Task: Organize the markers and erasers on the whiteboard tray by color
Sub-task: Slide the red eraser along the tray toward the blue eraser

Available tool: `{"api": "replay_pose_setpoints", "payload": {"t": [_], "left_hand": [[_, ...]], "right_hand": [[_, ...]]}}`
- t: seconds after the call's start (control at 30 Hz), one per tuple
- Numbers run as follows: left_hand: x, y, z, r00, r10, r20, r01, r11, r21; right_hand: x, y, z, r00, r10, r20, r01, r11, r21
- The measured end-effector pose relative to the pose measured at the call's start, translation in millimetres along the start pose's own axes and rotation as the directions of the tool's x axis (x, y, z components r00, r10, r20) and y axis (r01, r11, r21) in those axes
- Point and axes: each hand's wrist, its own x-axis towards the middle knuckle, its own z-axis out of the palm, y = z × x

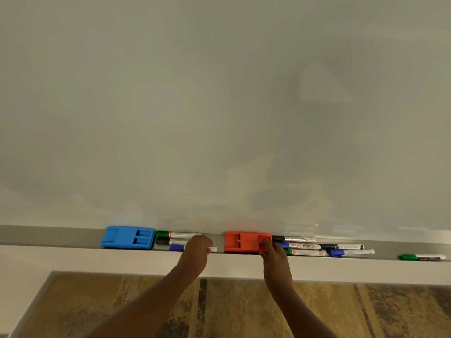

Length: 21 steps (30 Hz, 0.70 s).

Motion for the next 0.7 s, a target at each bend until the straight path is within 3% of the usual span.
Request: {"api": "replay_pose_setpoints", "payload": {"t": [0.37,0.53,0.7], "left_hand": [[-9.2,21.0,21.3,0.992,0.085,-0.091,-0.073,0.989,0.13],[-14.0,26.9,26.9,0.968,0.137,-0.212,-0.114,0.987,0.115],[-20.8,46.0,31.1,0.906,0.3,-0.3,-0.279,0.954,0.11]], "right_hand": [[-4.7,2.8,1.3,0.988,0.014,0.151,0.012,0.985,-0.172],[-14.3,6.2,-2.2,0.994,-0.02,0.104,0.037,0.987,-0.156],[-19.5,8.8,-10.7,0.997,-0.071,0.036,0.075,0.991,-0.115]]}}
